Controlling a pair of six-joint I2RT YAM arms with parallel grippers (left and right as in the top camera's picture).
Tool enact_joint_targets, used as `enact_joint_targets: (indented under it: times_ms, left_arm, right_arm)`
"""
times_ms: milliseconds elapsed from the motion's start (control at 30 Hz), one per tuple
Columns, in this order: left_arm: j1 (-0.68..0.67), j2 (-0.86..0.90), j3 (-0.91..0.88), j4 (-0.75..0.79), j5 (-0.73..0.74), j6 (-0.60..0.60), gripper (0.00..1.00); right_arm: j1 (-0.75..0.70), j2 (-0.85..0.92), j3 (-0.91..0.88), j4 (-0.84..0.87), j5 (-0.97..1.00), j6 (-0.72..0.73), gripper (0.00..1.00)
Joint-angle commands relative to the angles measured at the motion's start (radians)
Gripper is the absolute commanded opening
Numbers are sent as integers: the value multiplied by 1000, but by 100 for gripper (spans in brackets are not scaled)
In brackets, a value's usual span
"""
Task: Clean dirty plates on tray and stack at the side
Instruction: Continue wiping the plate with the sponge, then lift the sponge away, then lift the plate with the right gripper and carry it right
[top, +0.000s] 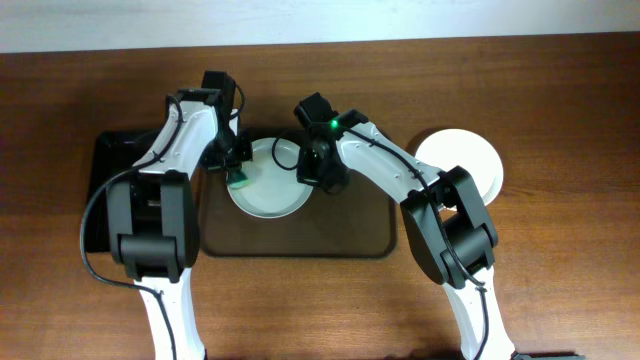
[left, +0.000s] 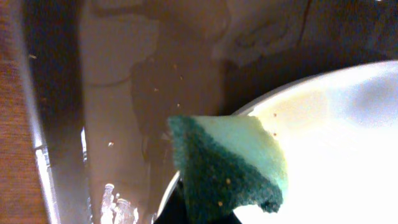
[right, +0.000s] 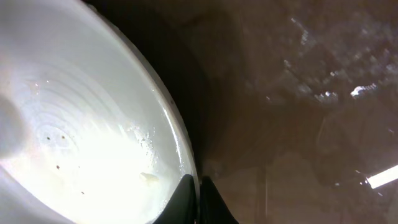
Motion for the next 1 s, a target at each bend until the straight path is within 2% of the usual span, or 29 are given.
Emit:
enact_joint_targets:
  times_ms: [0, 167, 267, 367, 633, 800, 967]
  left_arm:
    - [52, 21, 159, -69, -6, -6, 0]
    - [74, 21, 326, -178, 48, -2, 0]
    - [101, 21, 346, -174, 49, -2, 0]
    - [103, 23, 346, -183, 49, -2, 0]
    - [101, 23, 346, -160, 49, -2, 0]
    - [98, 33, 346, -159, 49, -2, 0]
    - [98, 47, 346, -160, 49, -2, 0]
  right_arm:
    - [-24, 23, -18, -44, 84, -4, 4]
    - [-26, 22, -18, -58, 77, -17, 4]
    - [-27, -15, -16, -67, 62, -104, 4]
    - [-27, -76, -16, -99, 150, -116, 4]
    - [28, -327, -16, -267, 717, -99, 4]
    - [148, -364, -17, -372, 1126, 21, 4]
    - [300, -361, -19, -436, 1423, 101, 4]
